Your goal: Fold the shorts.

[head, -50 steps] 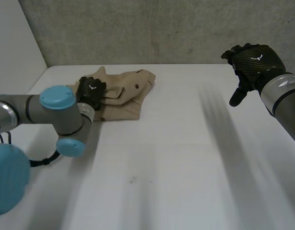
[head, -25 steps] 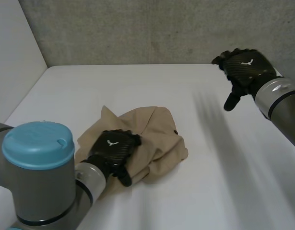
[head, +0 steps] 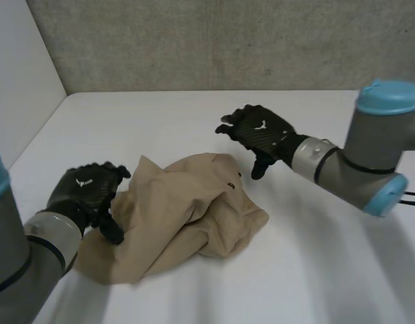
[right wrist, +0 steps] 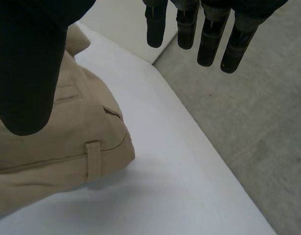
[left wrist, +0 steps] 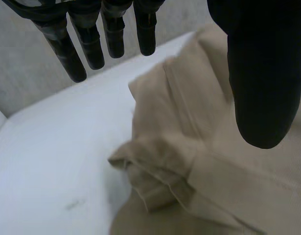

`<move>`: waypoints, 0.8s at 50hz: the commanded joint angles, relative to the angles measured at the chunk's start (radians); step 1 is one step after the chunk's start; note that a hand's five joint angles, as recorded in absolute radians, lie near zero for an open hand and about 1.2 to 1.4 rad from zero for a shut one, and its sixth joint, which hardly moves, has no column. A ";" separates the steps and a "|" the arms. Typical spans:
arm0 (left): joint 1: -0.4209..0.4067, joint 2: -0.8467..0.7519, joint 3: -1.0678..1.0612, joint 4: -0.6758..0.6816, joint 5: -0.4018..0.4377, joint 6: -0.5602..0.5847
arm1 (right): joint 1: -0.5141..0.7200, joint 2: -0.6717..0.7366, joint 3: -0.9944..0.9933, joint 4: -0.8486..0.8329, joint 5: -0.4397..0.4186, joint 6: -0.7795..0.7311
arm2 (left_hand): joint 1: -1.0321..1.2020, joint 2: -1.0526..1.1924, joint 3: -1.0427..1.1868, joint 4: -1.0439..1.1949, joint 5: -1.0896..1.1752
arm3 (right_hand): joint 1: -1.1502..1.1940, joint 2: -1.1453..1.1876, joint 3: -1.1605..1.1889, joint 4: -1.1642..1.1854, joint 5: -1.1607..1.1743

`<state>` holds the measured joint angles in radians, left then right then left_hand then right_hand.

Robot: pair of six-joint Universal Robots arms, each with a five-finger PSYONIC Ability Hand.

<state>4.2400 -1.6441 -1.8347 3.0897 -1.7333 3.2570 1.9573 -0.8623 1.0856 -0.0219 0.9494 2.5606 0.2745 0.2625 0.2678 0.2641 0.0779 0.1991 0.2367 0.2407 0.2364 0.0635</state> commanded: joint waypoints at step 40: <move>0.015 -0.212 0.756 0.665 -0.107 0.342 | 0.055 -0.164 -0.248 -0.696 0.451 0.053 | 1.122 1.134 1.128 1.132 1.144 | 1.197 1.160 1.156 1.160 1.158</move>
<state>4.2572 -1.9215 -1.1115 3.5453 -1.8289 3.5457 2.0118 -0.9062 0.8178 -0.7025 1.3798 2.5709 1.1307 1.1932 1.1850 1.1932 0.9623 0.9873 1.1767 1.1806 1.1873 0.9561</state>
